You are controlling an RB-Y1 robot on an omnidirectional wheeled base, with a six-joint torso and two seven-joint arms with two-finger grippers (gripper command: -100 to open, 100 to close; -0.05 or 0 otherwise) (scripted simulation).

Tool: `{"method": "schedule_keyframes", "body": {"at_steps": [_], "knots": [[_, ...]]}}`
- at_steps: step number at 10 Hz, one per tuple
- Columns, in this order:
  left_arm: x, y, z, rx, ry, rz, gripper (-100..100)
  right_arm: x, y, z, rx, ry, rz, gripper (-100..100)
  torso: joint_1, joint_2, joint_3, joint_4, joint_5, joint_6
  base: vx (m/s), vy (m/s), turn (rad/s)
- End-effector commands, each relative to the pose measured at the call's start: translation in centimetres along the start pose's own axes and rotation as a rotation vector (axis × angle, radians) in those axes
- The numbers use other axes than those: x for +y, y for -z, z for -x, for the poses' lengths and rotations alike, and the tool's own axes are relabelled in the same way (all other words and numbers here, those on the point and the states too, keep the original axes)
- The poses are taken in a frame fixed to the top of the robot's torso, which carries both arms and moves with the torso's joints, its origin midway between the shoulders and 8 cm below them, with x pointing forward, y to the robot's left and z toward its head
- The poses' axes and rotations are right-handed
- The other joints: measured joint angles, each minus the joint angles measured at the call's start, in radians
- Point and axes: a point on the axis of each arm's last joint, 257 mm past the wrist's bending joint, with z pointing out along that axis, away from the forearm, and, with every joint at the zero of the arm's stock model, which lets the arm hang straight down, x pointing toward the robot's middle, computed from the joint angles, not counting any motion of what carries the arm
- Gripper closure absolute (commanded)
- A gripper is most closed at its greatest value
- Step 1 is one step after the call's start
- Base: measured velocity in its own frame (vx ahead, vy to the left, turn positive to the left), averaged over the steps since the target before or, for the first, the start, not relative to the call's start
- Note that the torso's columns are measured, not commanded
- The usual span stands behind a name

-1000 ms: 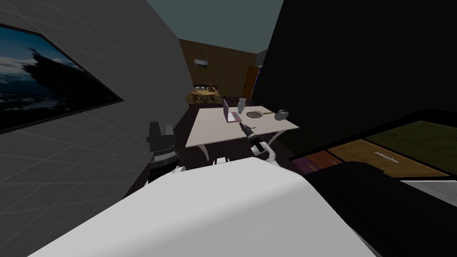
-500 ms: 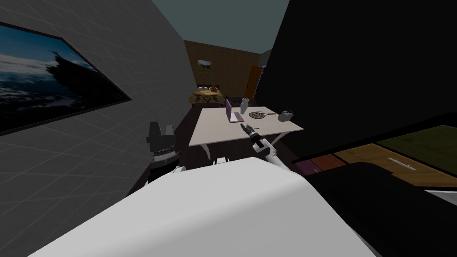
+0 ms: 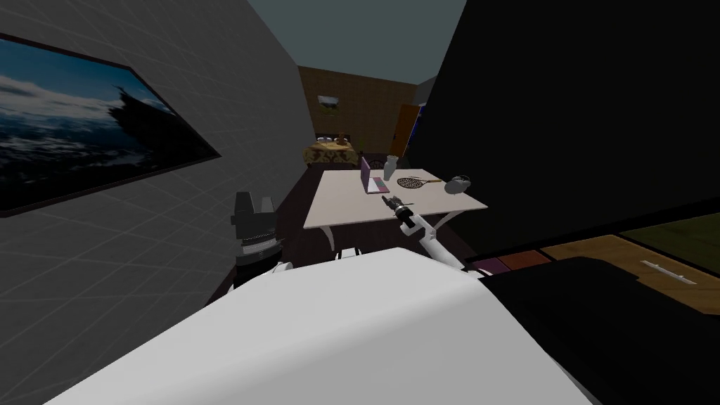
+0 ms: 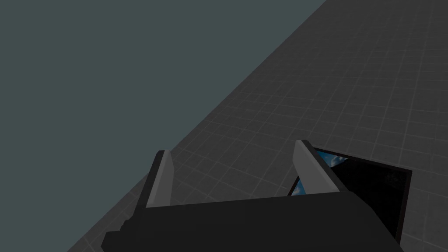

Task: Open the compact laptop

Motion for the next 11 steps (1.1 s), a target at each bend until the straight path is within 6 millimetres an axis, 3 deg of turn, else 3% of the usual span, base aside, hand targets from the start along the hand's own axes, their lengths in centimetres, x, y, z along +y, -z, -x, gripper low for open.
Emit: {"method": "schedule_keyframes", "body": {"at_steps": [1, 3, 4, 5, 6, 11], "knots": [[0.0, 0.0, 0.0, 0.000, 0.000, 0.000, 0, -3.4, -1.0, 0.2, 0.034, 0.117, -0.068, -100, 0.001, 0.000, 0.000, 0.000, 0.000, 0.000, 0.009, 0.062, 0.060], [0.0, 0.0, 0.0, 0.000, 0.000, 0.000, 0, -6.8, -2.1, 1.1, 0.060, 0.246, -0.138, -100, -0.002, 0.002, 0.001, 0.001, -0.001, 0.000, 0.003, 0.078, 0.118], [0.0, 0.0, 0.0, 0.000, 0.000, 0.000, 0, -7.0, -2.0, 0.9, 0.064, 0.246, -0.141, -100, 0.000, 0.001, 0.001, 0.000, 0.000, 0.000, 0.015, 0.071, 0.049], [0.0, 0.0, 0.0, 0.000, 0.000, 0.000, 0, -8.6, -2.5, 1.5, 0.076, 0.305, -0.176, -100, -0.002, 0.000, 0.000, 0.000, 0.000, 0.001, 0.017, 0.070, 0.080], [0.0, 0.0, 0.0, 0.000, 0.000, 0.000, 0, -8.6, -2.5, 1.5, 0.076, 0.305, -0.176, -100, -0.002, 0.000, 0.000, 0.000, -0.001, 0.000, 0.017, 0.054, 0.049], [0.0, 0.0, 0.0, 0.000, 0.000, 0.000, 0, -15.6, -3.9, 5.4, 0.114, 0.547, -0.331, -100, 0.001, 0.000, 0.000, 0.000, 0.000, 0.000, 0.030, 0.117, 0.133]]}}
